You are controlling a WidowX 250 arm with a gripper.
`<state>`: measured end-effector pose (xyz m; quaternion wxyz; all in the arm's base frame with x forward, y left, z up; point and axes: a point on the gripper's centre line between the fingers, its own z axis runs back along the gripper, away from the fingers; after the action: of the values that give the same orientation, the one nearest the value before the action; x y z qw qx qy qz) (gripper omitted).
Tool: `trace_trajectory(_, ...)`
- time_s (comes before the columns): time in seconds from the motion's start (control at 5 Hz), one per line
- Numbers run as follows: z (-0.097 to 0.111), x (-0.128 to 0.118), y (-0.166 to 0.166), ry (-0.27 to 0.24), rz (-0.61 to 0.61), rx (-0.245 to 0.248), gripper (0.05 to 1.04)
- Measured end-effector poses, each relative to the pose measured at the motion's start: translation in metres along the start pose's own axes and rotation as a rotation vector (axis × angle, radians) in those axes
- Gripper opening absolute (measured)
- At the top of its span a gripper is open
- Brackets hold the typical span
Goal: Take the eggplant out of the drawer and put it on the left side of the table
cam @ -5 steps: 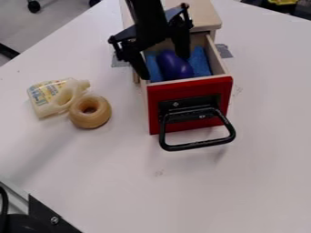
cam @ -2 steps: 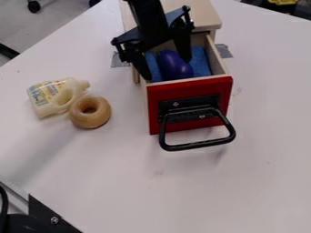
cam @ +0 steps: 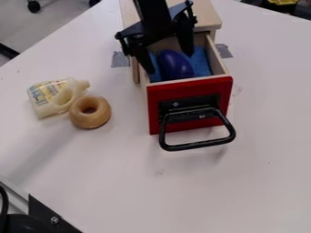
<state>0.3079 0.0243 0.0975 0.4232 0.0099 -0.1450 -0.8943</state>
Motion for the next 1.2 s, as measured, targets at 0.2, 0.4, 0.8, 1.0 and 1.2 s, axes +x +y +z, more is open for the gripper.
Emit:
trace_trajectory(0.2,-0.002,-0.001,0.004,0.007,0.004,-0.015,0.999)
trace_trajectory(0.4,-0.006,-0.002,0.003,0.007,0.002,-0.033,0.999)
trace_trajectory(0.8,-0.019,-0.007,0.005,0.038,-0.006,-0.039,0.999)
trace_trajectory(1.0,-0.026,-0.009,0.005,0.046,-0.01,-0.054,0.999)
trace_trajectory(1.2,-0.038,-0.012,0.004,0.053,-0.015,-0.071,0.999)
